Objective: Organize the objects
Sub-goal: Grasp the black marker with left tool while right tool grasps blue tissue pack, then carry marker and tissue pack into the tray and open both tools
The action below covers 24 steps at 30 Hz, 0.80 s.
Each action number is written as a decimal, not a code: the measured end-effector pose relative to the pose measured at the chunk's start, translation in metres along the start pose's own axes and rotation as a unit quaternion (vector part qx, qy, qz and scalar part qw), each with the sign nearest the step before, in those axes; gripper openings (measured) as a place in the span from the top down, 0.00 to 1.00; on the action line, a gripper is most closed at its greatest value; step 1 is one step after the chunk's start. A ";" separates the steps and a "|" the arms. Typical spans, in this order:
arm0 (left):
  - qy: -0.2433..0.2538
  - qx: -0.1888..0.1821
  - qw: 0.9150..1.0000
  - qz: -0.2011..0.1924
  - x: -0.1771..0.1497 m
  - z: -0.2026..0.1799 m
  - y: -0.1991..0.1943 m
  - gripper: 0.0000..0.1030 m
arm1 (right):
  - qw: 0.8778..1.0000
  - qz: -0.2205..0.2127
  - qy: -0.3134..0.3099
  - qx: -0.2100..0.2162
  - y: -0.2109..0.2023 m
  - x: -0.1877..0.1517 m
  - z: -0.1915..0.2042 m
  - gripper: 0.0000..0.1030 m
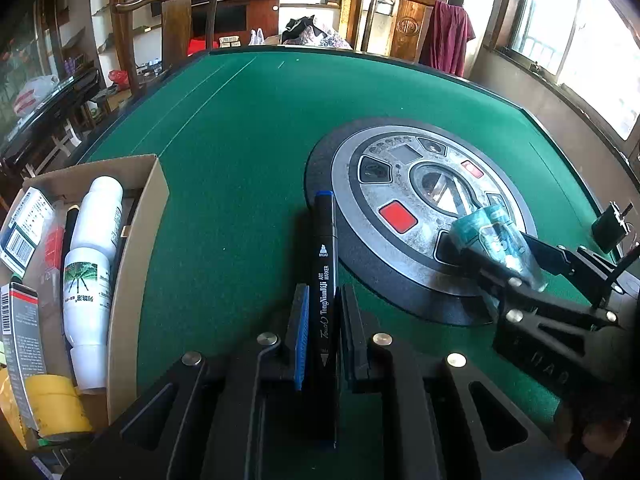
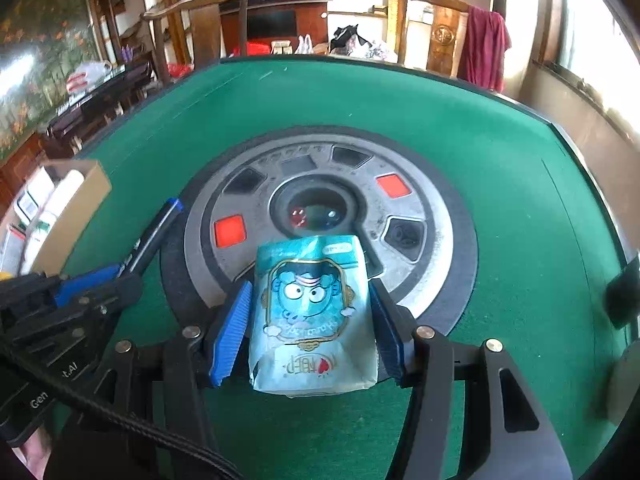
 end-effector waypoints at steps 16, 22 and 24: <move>-0.027 -0.028 0.999 -0.003 0.000 0.009 -0.001 0.89 | 0.998 -0.028 0.050 0.027 -0.022 0.004 -0.008 0.64; -0.043 -0.045 0.998 -0.011 0.000 0.011 -0.007 0.89 | 0.996 -0.050 0.058 0.042 -0.038 0.006 -0.005 0.64; -0.044 -0.050 0.998 -0.016 0.000 0.011 -0.012 0.89 | 0.996 -0.051 0.055 0.048 -0.040 0.005 -0.002 0.64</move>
Point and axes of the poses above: each gripper's, at about its wrist camera, not at the fingertips, and y roughly the way its jaws point, z to its left, x to its top, the point moved 2 cm from there along y, roughly the way its jaws point, and after that the axes turned 1 degree about y, right-handed, at the moved point
